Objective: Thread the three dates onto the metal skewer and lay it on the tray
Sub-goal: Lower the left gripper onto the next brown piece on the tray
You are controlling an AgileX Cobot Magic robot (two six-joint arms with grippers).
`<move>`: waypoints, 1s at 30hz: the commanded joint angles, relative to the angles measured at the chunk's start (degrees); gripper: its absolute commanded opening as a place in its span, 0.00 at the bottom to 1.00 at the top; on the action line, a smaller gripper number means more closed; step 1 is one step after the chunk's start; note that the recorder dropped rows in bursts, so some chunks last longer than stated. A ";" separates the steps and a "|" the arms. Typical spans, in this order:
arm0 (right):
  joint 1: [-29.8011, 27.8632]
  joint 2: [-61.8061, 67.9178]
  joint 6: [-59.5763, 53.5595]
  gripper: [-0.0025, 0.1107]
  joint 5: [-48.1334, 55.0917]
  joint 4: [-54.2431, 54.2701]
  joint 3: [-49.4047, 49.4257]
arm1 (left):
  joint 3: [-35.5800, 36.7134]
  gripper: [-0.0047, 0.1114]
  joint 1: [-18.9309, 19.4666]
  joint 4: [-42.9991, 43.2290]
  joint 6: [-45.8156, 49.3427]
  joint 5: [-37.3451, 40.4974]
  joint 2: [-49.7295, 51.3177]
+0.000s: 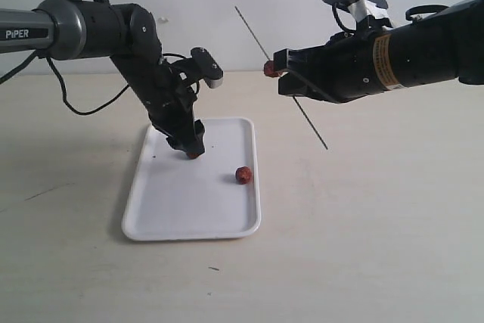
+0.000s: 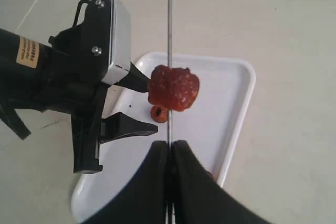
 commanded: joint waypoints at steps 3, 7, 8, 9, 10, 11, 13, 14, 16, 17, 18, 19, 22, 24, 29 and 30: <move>-0.18 -0.50 -0.74 0.02 0.75 -0.16 0.23 | 0.22 0.55 -0.42 0.10 -0.48 -1.92 1.68; -0.18 -0.50 -0.84 0.02 0.97 -0.16 0.23 | 0.22 0.55 -0.42 0.10 -0.48 -2.34 2.05; -0.18 -0.50 -0.84 0.02 0.97 -0.16 0.23 | 0.22 0.55 -0.42 0.10 -0.48 -2.34 2.05; -0.18 -0.50 -0.84 0.02 0.97 -0.16 0.23 | 0.22 0.55 -0.42 0.10 -0.48 -2.44 2.04; -0.18 -0.50 -0.84 0.02 0.97 -0.16 0.23 | 0.22 0.55 -0.42 -0.05 -0.48 -2.55 2.04; -0.18 -0.50 -0.84 0.02 0.97 -0.16 0.23 | 0.22 0.55 -0.42 -0.32 -0.48 -2.54 2.04; -0.18 -0.50 -0.84 0.02 0.97 -0.16 0.23 | 0.22 0.55 -0.56 -0.76 -0.48 -2.57 2.39; -0.18 -0.50 -0.84 0.02 0.97 -0.16 0.23 | 0.22 0.55 -0.55 -0.76 -0.48 -2.57 2.63; -0.18 -0.50 -0.83 0.02 0.81 -0.16 0.23 | 0.22 0.55 -0.55 -0.76 -0.48 -2.57 3.04; -0.18 -0.50 -0.83 0.02 0.81 -0.16 0.23 | 0.22 0.55 -0.55 -0.76 -0.48 -2.57 3.31; -0.18 -0.50 -0.83 0.02 0.81 -0.16 0.23 | 0.22 0.55 -0.55 -0.76 -0.48 -2.70 3.30; -0.18 -0.50 -0.83 0.02 0.81 -0.16 0.23 | 0.22 0.55 -0.55 -0.86 -0.48 -2.69 3.32; -0.18 -0.50 -0.83 0.02 0.81 -0.16 0.23 | 0.22 0.54 -0.55 -1.43 -0.48 -3.17 3.42; -0.18 -0.50 -0.83 0.02 0.81 -0.16 0.23 | 0.22 0.50 -0.55 -1.43 -0.48 -3.31 3.42; -0.18 -0.50 -0.83 0.02 0.81 -0.16 0.23 | 0.22 0.40 -0.55 -1.58 -0.48 -3.31 3.42; -0.18 -0.50 -0.83 0.02 0.81 -0.16 0.23 | 0.22 0.39 -0.55 -1.58 -0.48 -3.31 3.42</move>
